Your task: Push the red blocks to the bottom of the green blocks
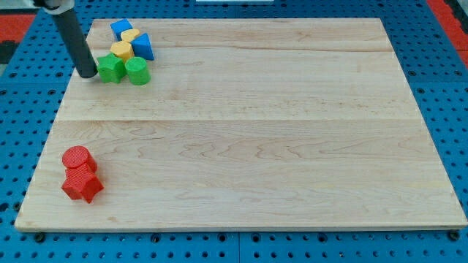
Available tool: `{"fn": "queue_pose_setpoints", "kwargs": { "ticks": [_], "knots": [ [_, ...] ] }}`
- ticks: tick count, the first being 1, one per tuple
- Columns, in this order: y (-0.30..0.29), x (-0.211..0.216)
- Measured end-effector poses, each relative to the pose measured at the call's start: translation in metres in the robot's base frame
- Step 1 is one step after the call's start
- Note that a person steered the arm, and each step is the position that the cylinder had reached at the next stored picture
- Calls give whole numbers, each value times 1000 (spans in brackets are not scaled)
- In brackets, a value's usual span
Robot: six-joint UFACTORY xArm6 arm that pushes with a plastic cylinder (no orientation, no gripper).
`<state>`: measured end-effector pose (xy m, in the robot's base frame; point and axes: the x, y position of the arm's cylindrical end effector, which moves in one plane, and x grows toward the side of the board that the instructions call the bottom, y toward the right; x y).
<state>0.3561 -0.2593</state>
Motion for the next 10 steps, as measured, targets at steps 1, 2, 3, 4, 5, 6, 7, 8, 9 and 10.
{"fn": "queue_pose_setpoints", "kwargs": {
  "ticks": [1,2,3,4,5,6,7,8,9,10],
  "knots": [
    [47,71],
    [155,142],
    [196,245],
    [157,263],
    [89,246],
    [32,229],
    [41,253],
    [20,221],
    [35,192],
    [57,146]
  ]
}}
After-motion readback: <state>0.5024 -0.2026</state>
